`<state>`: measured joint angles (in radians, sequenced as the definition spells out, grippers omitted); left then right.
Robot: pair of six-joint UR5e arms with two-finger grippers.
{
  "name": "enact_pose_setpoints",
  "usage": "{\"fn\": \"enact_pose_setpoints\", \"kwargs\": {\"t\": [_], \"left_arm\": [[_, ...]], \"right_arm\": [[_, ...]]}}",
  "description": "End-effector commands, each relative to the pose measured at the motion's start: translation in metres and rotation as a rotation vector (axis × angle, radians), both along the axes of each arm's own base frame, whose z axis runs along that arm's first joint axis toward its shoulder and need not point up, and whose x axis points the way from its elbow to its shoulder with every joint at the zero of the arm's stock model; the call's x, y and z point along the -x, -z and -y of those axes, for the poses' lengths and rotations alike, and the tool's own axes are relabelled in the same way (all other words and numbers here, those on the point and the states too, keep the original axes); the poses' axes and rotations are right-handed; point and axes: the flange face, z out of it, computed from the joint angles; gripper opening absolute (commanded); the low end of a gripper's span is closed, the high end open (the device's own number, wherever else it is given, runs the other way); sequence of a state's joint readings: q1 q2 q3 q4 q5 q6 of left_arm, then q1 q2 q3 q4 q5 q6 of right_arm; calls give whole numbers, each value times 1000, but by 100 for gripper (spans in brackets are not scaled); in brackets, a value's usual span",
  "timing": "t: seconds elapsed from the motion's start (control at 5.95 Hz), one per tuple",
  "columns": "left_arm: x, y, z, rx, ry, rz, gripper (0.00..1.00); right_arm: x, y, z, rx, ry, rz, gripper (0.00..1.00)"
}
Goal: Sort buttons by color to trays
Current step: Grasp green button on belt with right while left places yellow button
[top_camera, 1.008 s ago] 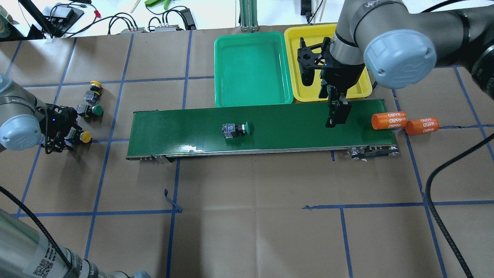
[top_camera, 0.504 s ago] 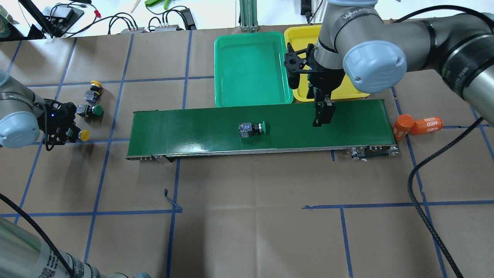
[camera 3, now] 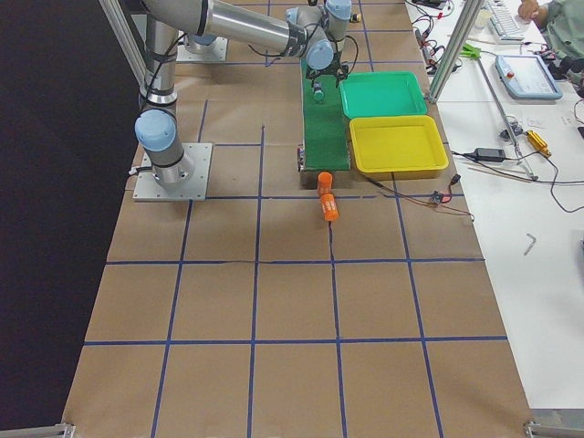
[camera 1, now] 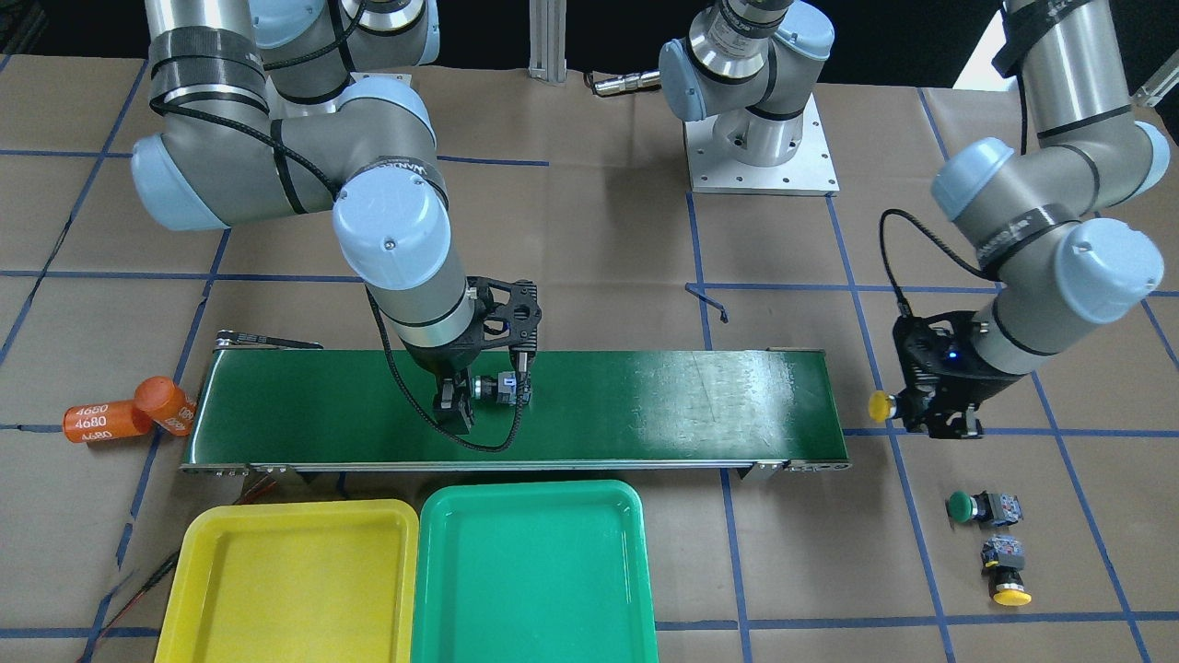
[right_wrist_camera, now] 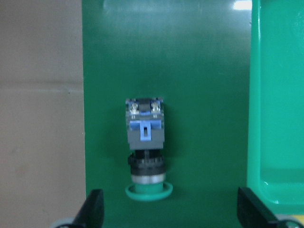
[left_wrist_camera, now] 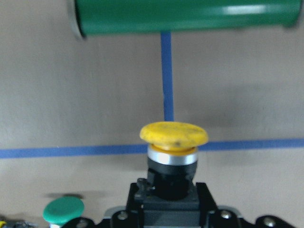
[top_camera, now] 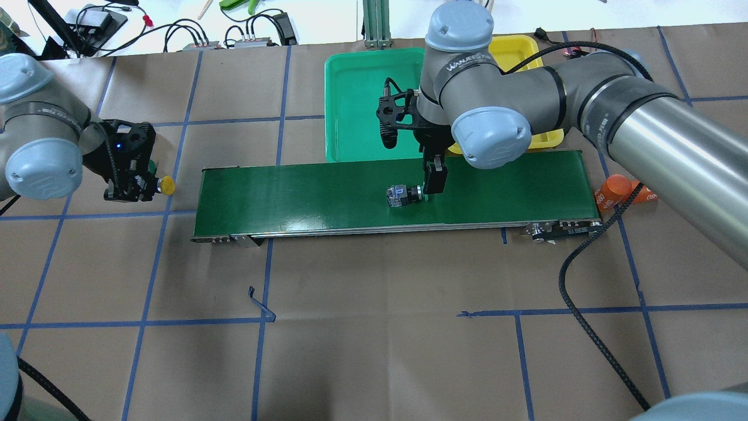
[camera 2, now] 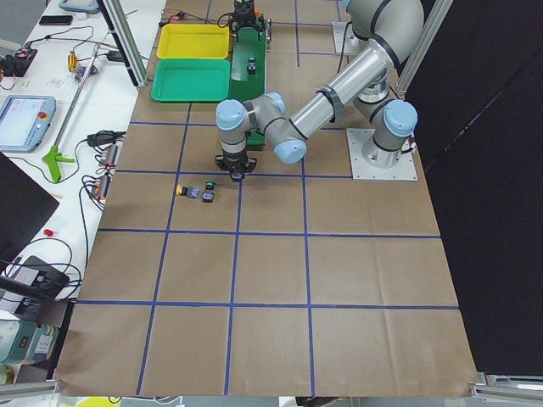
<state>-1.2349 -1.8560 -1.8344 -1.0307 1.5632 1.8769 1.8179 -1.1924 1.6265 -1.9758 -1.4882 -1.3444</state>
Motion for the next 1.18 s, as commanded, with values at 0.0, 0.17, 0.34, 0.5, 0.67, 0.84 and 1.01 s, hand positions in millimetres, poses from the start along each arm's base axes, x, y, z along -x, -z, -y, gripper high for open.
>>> {"fn": "enact_pose_setpoints", "kwargs": {"t": [0.0, 0.17, 0.34, 0.5, 0.67, 0.84, 1.01], "left_arm": [[99, 7, -4, -25, -69, 8, 7], [118, 10, -4, -24, -82, 9, 8], [122, 17, -6, -41, -82, 8, 15], [121, 20, -8, -45, -85, 6, 95], [110, 12, -4, -30, -99, 10, 98], [83, 7, 1, -17, -125, 11, 98], [15, 0, 10, 3, -221, 3, 98]], "right_arm": [[-5, 17, -1, -20, -19, -17, 100], [13, 20, 5, -22, -67, -18, 100], [43, 39, 3, -61, -43, -18, 98], [64, 47, 4, -38, -9, -23, 80], [73, 55, 2, -38, -3, -53, 63], [83, 55, 4, -27, -8, -136, 25], [87, 46, 4, -11, -6, -155, 14]]}}
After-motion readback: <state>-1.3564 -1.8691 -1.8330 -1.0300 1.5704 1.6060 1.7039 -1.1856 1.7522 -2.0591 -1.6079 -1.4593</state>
